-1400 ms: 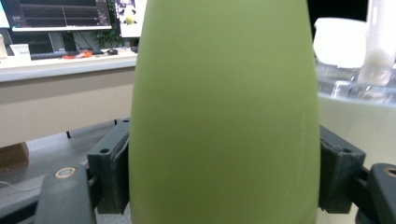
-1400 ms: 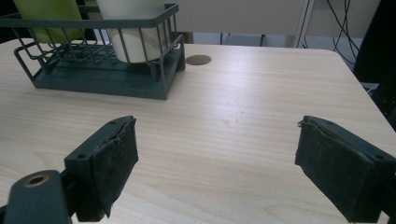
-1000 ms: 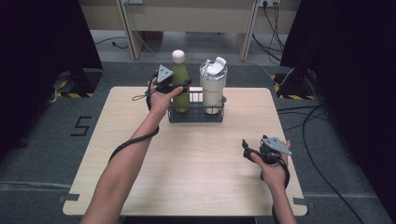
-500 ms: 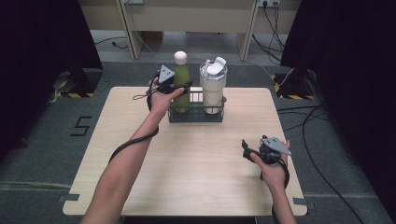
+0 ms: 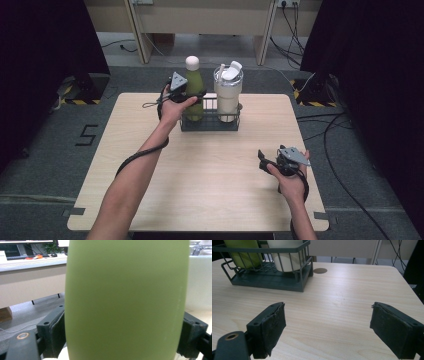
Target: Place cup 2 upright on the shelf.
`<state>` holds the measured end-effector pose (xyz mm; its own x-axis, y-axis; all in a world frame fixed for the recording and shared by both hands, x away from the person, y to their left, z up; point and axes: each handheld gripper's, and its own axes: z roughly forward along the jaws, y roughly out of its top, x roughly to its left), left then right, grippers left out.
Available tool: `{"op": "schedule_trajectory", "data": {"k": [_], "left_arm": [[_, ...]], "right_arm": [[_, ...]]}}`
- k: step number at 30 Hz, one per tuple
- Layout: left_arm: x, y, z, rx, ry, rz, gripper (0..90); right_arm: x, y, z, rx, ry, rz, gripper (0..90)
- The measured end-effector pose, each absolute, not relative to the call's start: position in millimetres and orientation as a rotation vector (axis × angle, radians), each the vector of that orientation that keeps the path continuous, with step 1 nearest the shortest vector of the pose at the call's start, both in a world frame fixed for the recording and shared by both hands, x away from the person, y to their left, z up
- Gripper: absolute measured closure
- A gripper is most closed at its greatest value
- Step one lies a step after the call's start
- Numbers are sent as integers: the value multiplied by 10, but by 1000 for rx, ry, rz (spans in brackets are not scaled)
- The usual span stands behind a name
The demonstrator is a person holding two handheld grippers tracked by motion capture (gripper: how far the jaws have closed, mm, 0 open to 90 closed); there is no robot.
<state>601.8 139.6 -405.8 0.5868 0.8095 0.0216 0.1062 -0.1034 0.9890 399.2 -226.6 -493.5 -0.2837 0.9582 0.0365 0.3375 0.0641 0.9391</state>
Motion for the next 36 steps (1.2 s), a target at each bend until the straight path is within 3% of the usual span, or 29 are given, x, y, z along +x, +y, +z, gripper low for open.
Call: {"op": "schedule_trajectory", "data": {"k": [36], "left_arm": [[5594, 1731, -3903, 1600, 741, 794, 134]], "right_arm": [[3989, -2283, -4927, 1308, 1696, 1210, 127]]}}
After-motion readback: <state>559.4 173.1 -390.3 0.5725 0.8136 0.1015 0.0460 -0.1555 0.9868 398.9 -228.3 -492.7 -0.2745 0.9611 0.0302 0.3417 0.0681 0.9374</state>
